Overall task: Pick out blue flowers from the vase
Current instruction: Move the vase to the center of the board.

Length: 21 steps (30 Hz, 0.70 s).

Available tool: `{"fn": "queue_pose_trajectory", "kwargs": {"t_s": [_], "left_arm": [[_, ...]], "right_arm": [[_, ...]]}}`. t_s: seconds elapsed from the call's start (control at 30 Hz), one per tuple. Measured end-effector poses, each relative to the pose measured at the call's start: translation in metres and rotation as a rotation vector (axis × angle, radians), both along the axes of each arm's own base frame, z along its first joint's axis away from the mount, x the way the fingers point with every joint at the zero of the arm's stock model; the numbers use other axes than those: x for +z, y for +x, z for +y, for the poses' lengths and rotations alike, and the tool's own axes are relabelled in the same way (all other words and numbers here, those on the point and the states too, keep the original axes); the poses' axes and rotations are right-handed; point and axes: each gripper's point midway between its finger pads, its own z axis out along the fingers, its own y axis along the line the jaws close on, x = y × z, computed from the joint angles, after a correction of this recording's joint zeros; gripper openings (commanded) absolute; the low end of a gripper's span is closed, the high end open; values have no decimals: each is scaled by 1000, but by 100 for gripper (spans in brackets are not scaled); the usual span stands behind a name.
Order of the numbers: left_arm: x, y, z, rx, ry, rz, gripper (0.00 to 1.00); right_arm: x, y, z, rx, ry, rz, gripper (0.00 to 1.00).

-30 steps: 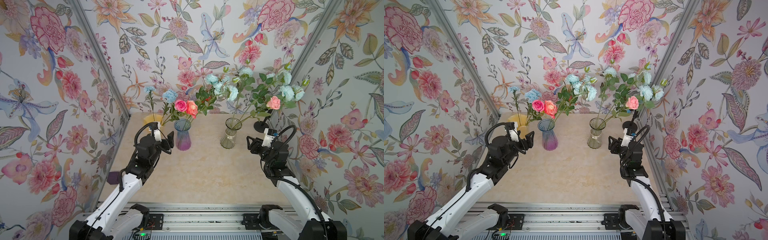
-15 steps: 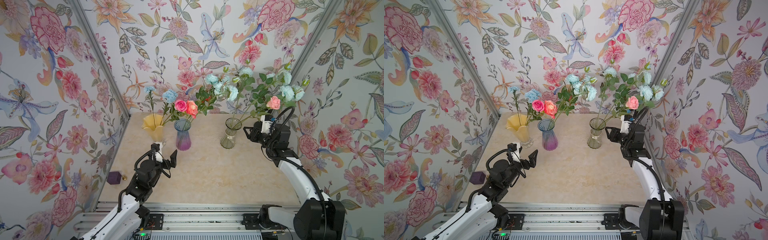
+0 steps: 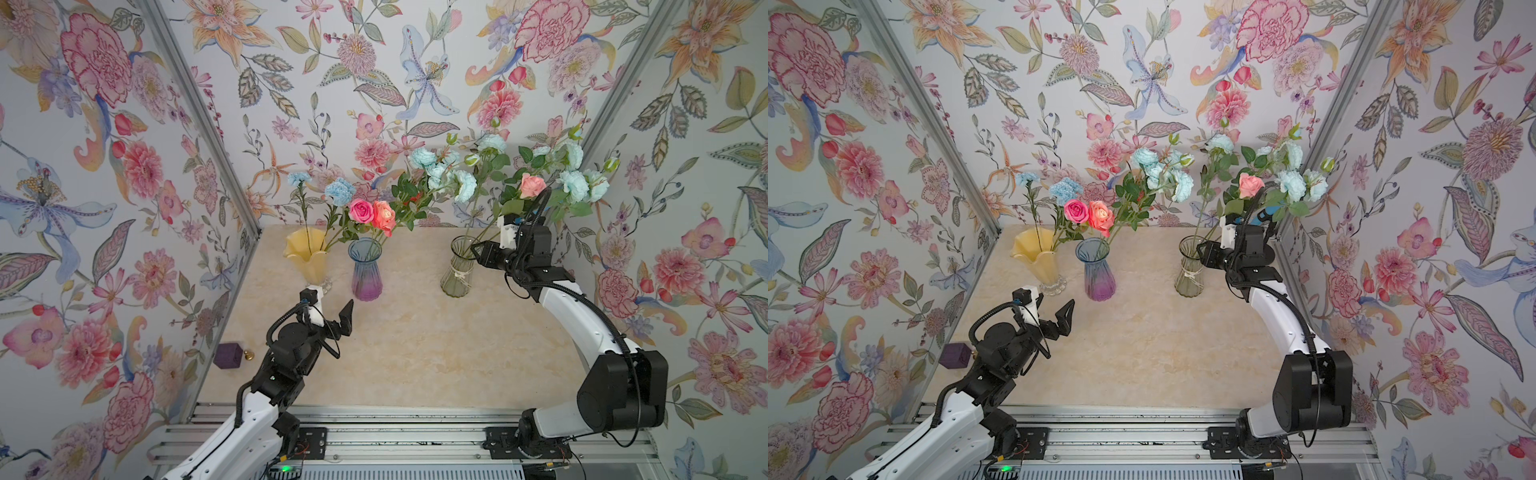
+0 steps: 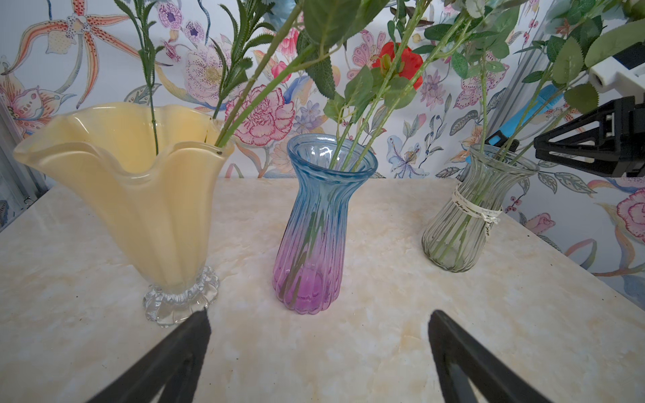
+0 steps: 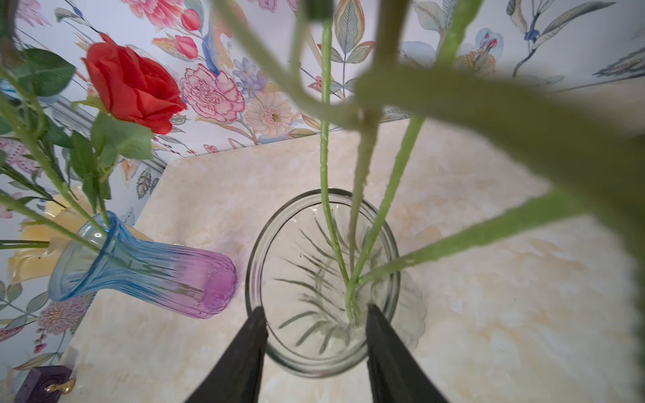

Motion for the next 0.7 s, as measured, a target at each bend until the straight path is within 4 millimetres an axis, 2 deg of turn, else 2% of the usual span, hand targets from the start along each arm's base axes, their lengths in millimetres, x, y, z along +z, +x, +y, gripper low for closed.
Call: {"fn": "queue_pose_trajectory", "kwargs": {"t_s": [0.33, 0.7], "left_arm": [[-3, 1, -1, -1, 5, 8, 100], [-4, 2, -1, 0, 7, 13, 100]], "right_arm": [[-9, 5, -15, -78, -138, 27, 47], [-25, 28, -15, -84, -160, 72, 46]]}}
